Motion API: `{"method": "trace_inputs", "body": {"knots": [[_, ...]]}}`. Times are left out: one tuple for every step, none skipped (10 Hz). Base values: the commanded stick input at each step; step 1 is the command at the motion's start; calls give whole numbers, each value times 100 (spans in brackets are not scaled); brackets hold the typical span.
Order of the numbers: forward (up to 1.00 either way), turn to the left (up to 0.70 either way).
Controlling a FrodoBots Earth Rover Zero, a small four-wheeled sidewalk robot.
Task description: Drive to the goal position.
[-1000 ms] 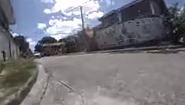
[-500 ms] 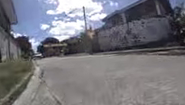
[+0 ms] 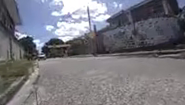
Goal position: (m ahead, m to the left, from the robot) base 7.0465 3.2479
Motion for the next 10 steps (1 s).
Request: {"method": "trace_inputs", "body": {"knots": [[100, 36], [100, 3], [100, 0], [100, 0], [100, 0], [100, 1], [100, 3], [100, 2], [100, 5], [100, 19]]}}
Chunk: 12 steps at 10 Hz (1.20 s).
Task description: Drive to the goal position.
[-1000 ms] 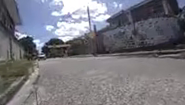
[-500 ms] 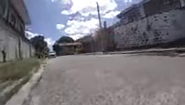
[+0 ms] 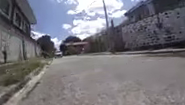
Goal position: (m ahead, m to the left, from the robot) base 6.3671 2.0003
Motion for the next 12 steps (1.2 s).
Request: {"method": "trace_inputs", "body": {"knots": [[100, 29], [100, 38], [100, 40], [100, 40], [100, 40], [100, 26], [100, 17], [100, 9], [100, 3], [100, 0], [100, 0], [100, 0]]}}
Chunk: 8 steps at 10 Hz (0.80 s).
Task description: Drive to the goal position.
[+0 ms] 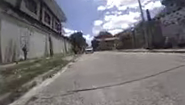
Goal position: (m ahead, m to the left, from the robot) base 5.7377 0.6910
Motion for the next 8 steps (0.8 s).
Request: {"method": "trace_inputs", "body": {"knots": [[100, 0], [100, 0], [100, 0], [100, 0], [100, 0], [100, 0], [100, 0], [100, 6]]}}
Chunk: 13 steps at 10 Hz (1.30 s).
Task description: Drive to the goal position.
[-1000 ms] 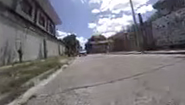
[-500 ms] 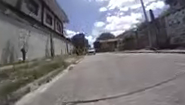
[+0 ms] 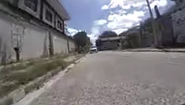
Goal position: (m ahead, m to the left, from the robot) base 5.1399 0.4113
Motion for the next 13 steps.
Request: {"method": "trace_inputs", "body": {"knots": [[100, 6], [100, 0], [100, 0], [100, 0], [100, 0], [100, 0], [100, 0], [100, 0], [100, 7], [100, 12], [100, 9], [100, 8], [100, 7]]}}
